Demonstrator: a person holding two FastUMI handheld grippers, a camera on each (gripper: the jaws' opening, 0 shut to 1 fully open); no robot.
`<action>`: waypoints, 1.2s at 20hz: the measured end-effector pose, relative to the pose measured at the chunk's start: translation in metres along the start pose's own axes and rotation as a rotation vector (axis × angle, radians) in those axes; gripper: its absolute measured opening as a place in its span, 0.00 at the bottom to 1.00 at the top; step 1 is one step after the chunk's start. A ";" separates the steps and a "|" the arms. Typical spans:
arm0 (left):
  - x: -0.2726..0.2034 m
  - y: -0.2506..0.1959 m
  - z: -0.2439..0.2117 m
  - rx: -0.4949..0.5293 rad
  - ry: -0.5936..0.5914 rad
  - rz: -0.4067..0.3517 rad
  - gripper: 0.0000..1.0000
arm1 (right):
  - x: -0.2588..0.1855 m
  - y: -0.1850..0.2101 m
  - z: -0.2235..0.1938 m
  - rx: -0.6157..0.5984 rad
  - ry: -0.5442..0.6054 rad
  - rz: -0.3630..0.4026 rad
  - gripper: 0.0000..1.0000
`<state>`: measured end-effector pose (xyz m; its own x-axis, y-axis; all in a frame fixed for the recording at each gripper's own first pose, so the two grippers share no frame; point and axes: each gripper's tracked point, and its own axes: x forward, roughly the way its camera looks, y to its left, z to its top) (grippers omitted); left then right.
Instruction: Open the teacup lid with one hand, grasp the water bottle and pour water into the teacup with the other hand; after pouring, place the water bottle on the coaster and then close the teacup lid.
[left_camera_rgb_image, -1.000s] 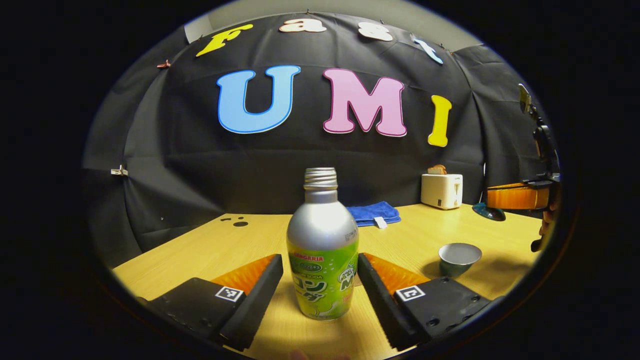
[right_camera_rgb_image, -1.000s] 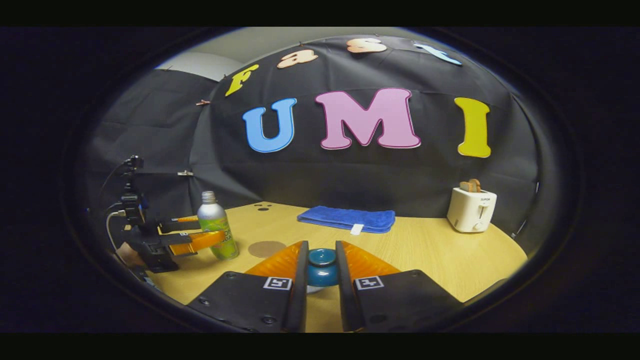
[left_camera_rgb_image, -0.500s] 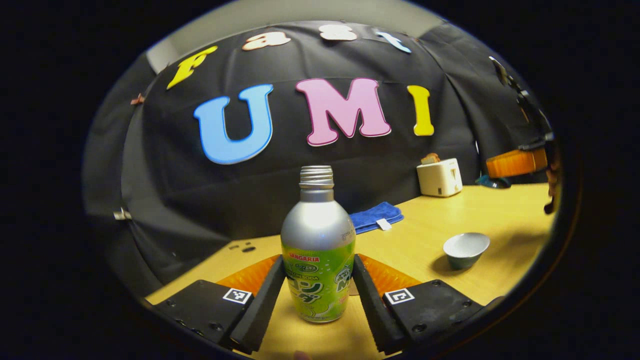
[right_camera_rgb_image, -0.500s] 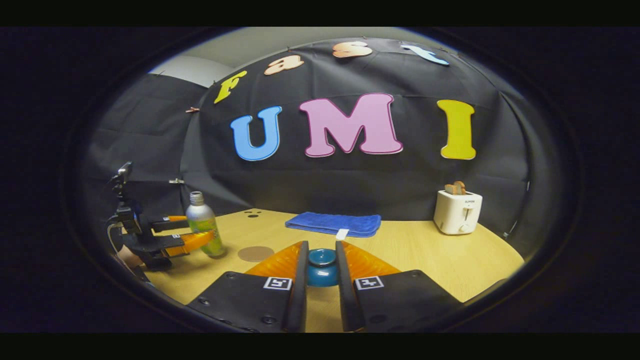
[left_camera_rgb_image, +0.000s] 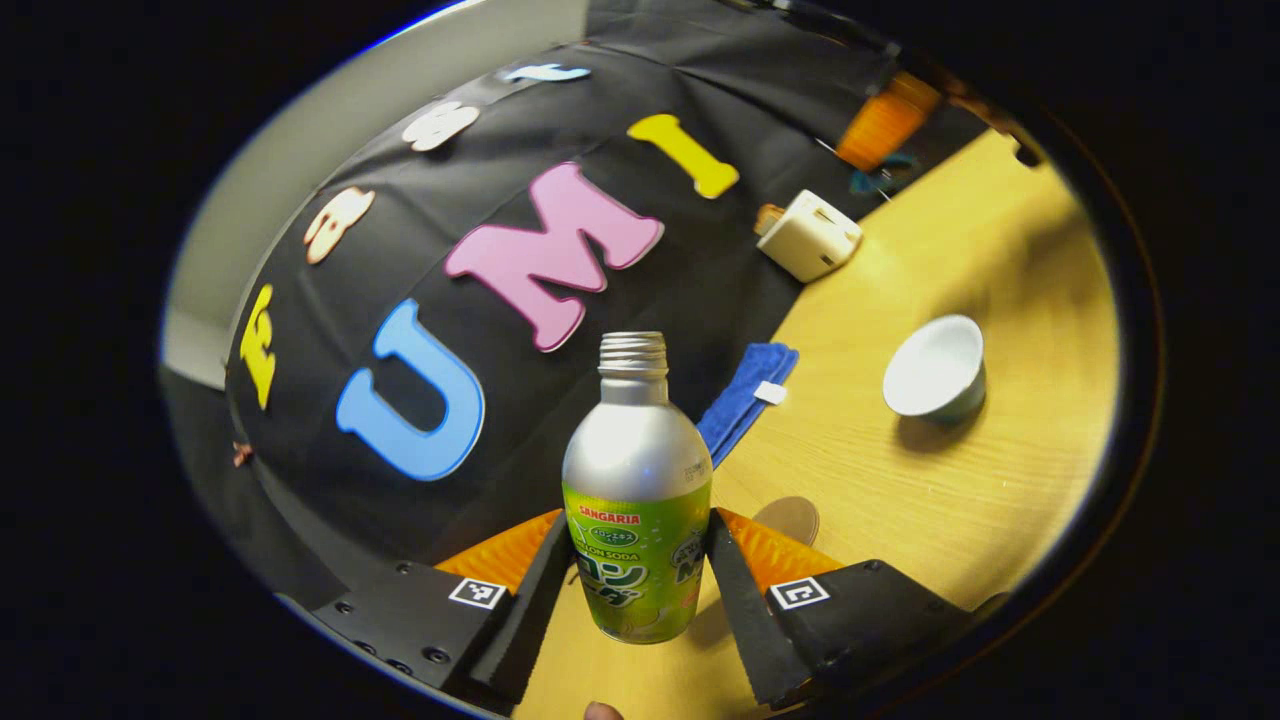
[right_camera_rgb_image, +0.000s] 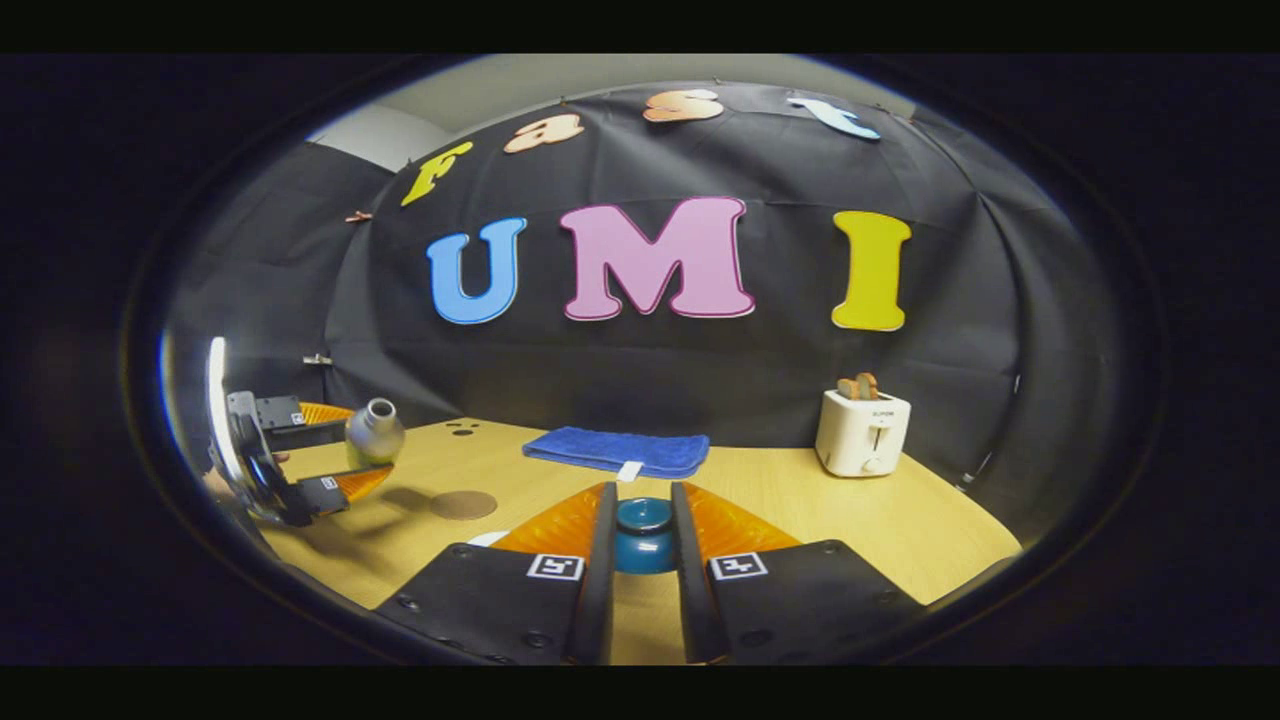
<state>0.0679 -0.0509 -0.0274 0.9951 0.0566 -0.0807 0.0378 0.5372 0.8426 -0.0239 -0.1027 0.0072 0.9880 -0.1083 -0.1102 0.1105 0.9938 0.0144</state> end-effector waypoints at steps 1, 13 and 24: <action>0.003 -0.005 0.002 0.068 -0.003 -0.014 0.81 | -0.002 -0.003 0.002 0.003 -0.003 -0.004 0.26; 0.013 -0.041 0.027 0.564 -0.059 -0.098 0.80 | -0.014 -0.017 0.016 0.032 -0.040 -0.016 0.31; 0.008 -0.036 0.029 0.807 -0.087 -0.089 0.80 | -0.019 -0.013 0.021 0.041 -0.049 0.005 0.31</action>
<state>0.0775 -0.0945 -0.0433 0.9876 -0.0411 -0.1518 0.1380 -0.2366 0.9618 -0.0414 -0.1137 0.0294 0.9926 -0.1055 -0.0610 0.1089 0.9925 0.0552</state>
